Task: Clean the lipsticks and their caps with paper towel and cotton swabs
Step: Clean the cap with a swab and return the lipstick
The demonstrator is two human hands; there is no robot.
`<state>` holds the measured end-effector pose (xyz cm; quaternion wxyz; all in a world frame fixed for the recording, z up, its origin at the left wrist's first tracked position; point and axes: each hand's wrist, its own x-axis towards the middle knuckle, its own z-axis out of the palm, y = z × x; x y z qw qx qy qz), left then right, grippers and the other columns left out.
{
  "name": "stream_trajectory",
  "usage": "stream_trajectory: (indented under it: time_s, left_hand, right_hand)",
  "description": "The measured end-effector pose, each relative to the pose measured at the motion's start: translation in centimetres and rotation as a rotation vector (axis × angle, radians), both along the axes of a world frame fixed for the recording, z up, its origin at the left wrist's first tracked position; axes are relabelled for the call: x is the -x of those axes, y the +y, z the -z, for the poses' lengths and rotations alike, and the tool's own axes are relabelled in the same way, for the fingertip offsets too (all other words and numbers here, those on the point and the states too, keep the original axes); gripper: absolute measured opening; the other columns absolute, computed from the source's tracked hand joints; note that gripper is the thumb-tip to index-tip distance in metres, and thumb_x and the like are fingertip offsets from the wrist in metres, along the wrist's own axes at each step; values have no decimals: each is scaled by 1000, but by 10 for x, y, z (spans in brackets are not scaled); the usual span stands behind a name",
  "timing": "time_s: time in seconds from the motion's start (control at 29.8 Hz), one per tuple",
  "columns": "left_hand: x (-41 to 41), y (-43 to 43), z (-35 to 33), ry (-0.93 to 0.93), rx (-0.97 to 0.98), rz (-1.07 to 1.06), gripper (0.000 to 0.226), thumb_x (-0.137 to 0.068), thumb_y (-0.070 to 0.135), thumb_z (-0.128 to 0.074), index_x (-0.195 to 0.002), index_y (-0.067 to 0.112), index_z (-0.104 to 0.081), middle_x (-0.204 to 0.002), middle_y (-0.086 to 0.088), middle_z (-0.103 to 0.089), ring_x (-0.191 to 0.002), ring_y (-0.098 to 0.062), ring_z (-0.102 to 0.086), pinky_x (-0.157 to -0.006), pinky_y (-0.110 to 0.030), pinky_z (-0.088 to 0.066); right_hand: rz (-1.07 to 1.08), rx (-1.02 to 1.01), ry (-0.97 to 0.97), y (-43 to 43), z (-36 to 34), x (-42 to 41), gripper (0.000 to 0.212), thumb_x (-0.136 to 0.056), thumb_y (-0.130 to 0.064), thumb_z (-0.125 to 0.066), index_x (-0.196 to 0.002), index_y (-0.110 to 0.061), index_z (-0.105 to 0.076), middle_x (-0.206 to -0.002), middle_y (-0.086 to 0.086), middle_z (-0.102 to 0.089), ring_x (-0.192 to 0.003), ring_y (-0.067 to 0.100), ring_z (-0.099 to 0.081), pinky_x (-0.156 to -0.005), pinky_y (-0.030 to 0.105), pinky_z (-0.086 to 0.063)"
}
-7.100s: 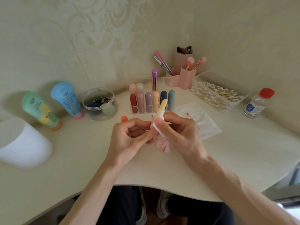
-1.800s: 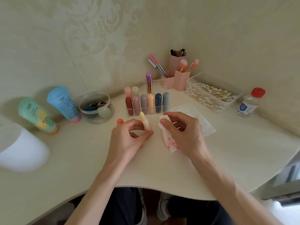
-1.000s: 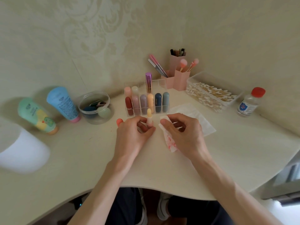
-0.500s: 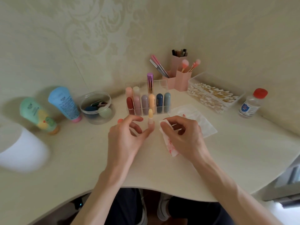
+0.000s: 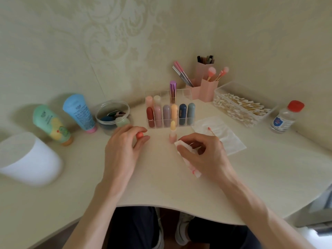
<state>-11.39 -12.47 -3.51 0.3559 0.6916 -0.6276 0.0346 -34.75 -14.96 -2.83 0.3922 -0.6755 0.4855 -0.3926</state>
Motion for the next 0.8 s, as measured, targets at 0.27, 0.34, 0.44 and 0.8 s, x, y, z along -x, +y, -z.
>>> stream_trajectory:
  time_s: [0.27,0.34,0.44,0.8]
  left_hand:
    - [6,30,-12,1080,-173,312,32,-69,34,-86,-88,9,-79,-85,-12,-76,-62,-16,-56,-49,-20,-38]
    - [8,32,-12,1067,-171,336,30,-73,24,-84,-91,1,-78,-89,-13,-78,-64,-16,-60,-49,-21,-41]
    - [9,28,-10,1055,-171,341,30,-72,19,-85,-91,-2,-76,-88,-18,-77,-66,-18,-64,-55,-23,-48]
    - [13,26,-6,1088,-120,358,33,-72,10,-82,-94,-12,-72,-79,-20,-73,-64,-19,-66,-58,-24,-53]
  right_hand:
    - [-253,147,-49,8,4,-7,17,-89,-17,-83,-105,-23,-82,-94,-13,-77,-87,17,-72,-79,23,-57]
    - [-277,200,-97,9,4,-8,19,-90,-13,-82,-108,-18,-83,-95,-8,-78,-87,21,-73,-78,29,-58]
    - [-202,369,-139,11,3,-9,19,-90,-14,-82,-109,-13,-82,-102,-5,-78,-85,19,-72,-74,31,-58]
    - [-223,526,-18,10,15,-16,27,-95,-15,-74,-122,-13,-79,-111,0,-70,-95,11,-69,-82,28,-56]
